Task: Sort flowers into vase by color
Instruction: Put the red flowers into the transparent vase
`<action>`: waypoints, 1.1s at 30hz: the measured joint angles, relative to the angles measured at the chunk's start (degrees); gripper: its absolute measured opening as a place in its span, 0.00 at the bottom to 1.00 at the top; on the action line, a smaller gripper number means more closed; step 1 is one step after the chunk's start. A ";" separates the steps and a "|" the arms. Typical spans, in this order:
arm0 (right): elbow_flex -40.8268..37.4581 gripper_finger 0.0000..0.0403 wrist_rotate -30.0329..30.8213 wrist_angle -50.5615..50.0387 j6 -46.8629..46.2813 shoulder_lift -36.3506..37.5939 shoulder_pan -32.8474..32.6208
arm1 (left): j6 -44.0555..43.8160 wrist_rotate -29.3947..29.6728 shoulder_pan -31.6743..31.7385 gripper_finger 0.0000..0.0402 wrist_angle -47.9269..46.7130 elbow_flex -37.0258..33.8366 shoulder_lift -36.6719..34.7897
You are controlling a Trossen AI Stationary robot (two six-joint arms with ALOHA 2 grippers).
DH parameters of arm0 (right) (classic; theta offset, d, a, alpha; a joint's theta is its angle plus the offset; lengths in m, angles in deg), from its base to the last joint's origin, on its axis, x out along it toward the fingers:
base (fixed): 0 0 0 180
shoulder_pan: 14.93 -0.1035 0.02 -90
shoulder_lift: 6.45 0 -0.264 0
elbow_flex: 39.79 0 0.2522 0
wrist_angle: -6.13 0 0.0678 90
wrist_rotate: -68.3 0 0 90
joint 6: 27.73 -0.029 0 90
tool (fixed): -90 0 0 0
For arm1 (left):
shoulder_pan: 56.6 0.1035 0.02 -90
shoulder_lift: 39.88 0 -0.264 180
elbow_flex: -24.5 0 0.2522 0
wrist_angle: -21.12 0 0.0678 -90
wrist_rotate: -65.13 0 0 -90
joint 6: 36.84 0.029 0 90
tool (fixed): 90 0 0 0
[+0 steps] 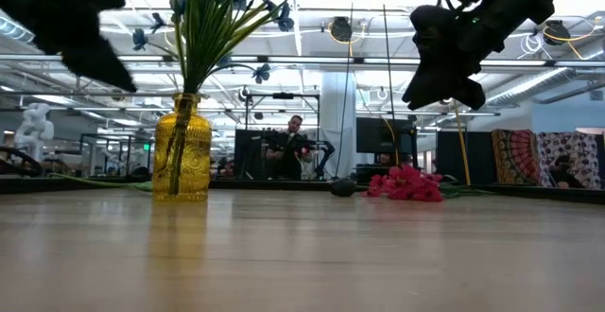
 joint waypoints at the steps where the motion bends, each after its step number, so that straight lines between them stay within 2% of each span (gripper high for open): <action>1: -0.01 0.21 0.35 -0.04 -0.02 0.00 0.00 | -0.17 -1.42 0.60 0.53 -3.06 0.00 -0.98; 7: -0.01 0.21 3.15 -0.04 -1.50 0.00 0.02 | -0.25 -8.23 6.59 0.53 -13.45 0.00 -2.89; 13: 0.00 0.21 3.54 0.08 -1.93 0.00 0.46 | 0.10 -10.41 16.35 0.53 -17.70 0.02 -2.10; 21: 0.00 0.21 4.86 0.34 -2.22 0.00 0.81 | 1.87 -17.97 27.76 0.53 -19.54 0.02 -0.74; 28: -0.01 0.21 4.70 -0.79 -1.30 0.00 1.30 | 1.21 -21.83 28.61 0.53 -17.59 0.02 -0.78; 33: 0.01 0.21 3.73 -0.71 -0.09 0.00 5.38 | -2.76 -25.37 26.57 0.53 -14.16 0.02 -0.79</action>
